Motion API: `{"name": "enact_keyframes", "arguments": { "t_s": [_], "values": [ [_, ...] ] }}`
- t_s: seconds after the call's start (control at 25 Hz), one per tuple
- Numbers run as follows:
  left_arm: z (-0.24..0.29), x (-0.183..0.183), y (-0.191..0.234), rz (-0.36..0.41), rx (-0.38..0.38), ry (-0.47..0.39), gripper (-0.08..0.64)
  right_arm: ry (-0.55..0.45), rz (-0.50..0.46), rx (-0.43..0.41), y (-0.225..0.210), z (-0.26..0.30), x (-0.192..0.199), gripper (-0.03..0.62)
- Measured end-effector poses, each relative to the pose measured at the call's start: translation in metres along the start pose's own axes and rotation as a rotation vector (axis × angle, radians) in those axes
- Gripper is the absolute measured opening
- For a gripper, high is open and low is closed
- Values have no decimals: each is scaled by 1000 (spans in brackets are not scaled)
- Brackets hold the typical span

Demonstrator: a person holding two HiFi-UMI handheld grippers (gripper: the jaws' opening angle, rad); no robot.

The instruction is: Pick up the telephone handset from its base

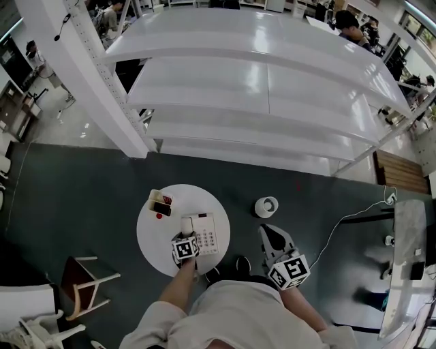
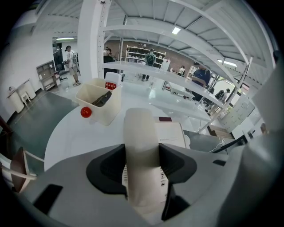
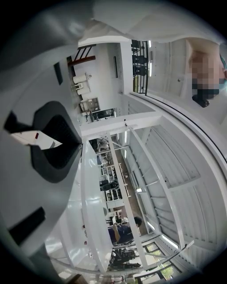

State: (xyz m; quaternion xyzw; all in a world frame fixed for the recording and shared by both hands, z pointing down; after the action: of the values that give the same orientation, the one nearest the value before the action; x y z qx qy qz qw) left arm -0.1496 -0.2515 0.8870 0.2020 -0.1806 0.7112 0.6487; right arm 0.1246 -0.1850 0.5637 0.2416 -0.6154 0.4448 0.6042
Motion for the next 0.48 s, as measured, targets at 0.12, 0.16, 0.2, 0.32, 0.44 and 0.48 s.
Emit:
{"name": "enact_keyframes", "arguments": {
  "t_s": [0.12, 0.16, 0.2, 0.32, 0.44, 0.48],
  "values": [
    [-8, -5, -1, -9, 6, -33, 236, -5, -2, -5, 3, -2, 1, 8],
    [-11, -6, -1, -12, 8, -44, 236, -7, -2, -7, 4, -3, 1, 8],
    [-15, -7, -1, -14, 11, -55, 236, -8, -2, -8, 6, -3, 1, 8],
    [-26, -10, -1, -22, 25, -87, 236, -15, -4, -17, 10, -3, 1, 8],
    [-40, -14, 0, -30, 35, -125, 236, -22, -3, -24, 15, -4, 1, 8],
    [-45, -15, 1, -33, 39, -138, 236, -25, -1, -24, 16, -4, 0, 8]
  ]
}}
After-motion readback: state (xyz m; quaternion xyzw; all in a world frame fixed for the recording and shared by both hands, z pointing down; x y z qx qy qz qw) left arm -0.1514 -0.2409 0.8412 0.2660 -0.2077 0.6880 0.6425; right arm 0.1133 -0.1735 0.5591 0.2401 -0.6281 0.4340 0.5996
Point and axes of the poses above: the fingertips, and each gripper's own axes: z forward along the fingers, y to its left, x out of its underside, the point moved 1 cm from there along -z, backward along the fingers, and after that the axes turned 11 degrees about -x, right-handed, at the moved point
